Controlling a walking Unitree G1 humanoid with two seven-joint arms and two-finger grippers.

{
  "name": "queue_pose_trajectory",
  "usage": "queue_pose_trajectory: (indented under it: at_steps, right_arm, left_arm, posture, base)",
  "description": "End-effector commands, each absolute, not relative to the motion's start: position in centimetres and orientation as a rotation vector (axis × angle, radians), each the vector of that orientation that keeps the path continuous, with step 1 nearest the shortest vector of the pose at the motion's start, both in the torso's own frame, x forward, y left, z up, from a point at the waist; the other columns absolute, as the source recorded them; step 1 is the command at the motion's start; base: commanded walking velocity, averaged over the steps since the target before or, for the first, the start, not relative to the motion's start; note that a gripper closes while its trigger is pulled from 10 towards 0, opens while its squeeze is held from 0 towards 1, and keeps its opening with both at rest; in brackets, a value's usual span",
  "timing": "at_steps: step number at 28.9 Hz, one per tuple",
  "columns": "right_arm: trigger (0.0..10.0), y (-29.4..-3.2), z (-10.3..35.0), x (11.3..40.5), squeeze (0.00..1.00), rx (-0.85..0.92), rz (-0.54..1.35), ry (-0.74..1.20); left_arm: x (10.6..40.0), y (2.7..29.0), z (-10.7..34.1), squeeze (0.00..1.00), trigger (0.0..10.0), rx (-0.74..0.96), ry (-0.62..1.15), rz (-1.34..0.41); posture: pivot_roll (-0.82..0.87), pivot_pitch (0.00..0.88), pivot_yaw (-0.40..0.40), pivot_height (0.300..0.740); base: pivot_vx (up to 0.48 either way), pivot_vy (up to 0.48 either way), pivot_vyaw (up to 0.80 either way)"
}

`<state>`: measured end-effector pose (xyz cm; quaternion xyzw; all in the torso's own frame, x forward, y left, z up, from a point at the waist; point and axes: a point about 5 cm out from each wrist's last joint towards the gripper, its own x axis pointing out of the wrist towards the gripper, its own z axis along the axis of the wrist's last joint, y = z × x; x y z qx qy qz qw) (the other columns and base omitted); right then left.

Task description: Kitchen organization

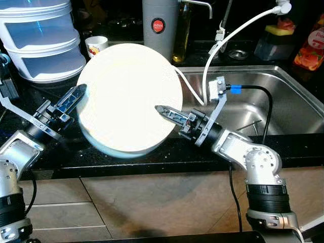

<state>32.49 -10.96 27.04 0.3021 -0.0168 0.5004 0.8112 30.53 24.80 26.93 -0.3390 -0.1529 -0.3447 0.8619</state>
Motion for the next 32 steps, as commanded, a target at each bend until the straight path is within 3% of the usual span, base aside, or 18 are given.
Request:
queue_pose_trajectory:
  at_steps: [1, 2, 3, 4, 20, 24, 27, 32]
  right_arm:
    - [0.0, -11.1, 27.4, 32.6, 0.00, 0.652, 1.065, -0.058]
    - [0.0, -11.1, 27.4, 32.6, 0.00, 0.654, 1.066, -0.057]
    - [0.0, -11.1, 27.4, 32.6, 0.00, 0.656, 1.066, -0.056]
    - [0.0, -11.0, 27.4, 32.6, 0.00, 0.659, 1.068, -0.055]
    - [0.0, -12.0, 28.4, 33.0, 0.00, 0.717, 1.045, -0.115]
    - [0.0, -14.3, 30.5, 34.3, 0.00, 0.756, 0.885, -0.262]
    - [0.0, -17.2, 32.3, 35.3, 0.00, 0.758, 0.711, -0.390]
    - [0.0, -19.1, 32.8, 35.9, 0.00, 0.697, 0.568, -0.440]
  left_arm:
    - [30.4, 25.8, 26.9, 1.00, 10.0, -0.677, -0.327, -0.663]
    - [30.4, 26.0, 27.0, 1.00, 10.0, -0.669, -0.337, -0.641]
    - [30.5, 26.2, 27.1, 0.28, 10.0, -0.669, -0.346, -0.625]
    - [30.5, 26.4, 27.3, 0.00, 10.0, -0.673, -0.364, -0.617]
    - [30.3, 26.6, 28.0, 0.00, 10.0, -0.686, -0.421, -0.614]
    - [30.9, 26.4, 28.5, 0.00, 10.0, -0.611, -0.416, -0.564]
    - [31.9, 26.0, 29.9, 0.00, 10.0, -0.420, -0.469, -0.434]
    - [32.2, 24.2, 31.1, 0.00, 10.0, -0.292, -0.484, -0.480]
  posture:
    - [0.02, 0.151, 0.021, 0.740]
    - [0.02, 0.151, 0.021, 0.740]
    - [0.02, 0.151, 0.020, 0.740]
    - [0.02, 0.151, 0.020, 0.740]
    - [0.02, 0.150, 0.021, 0.740]
    - [0.02, 0.150, 0.019, 0.740]
    - [0.02, 0.145, 0.011, 0.740]
    - [0.02, 0.140, 0.008, 0.740]
  base:
    - [0.000, 0.000, 0.00]
    - [0.000, 0.000, 0.00]
    - [0.000, 0.000, 0.00]
    - [0.000, 0.000, 0.00]
    - [0.000, 0.000, 0.00]
    - [0.000, 0.000, 0.00]
    - [0.000, 0.000, 0.00]
    - [0.000, 0.000, 0.00]
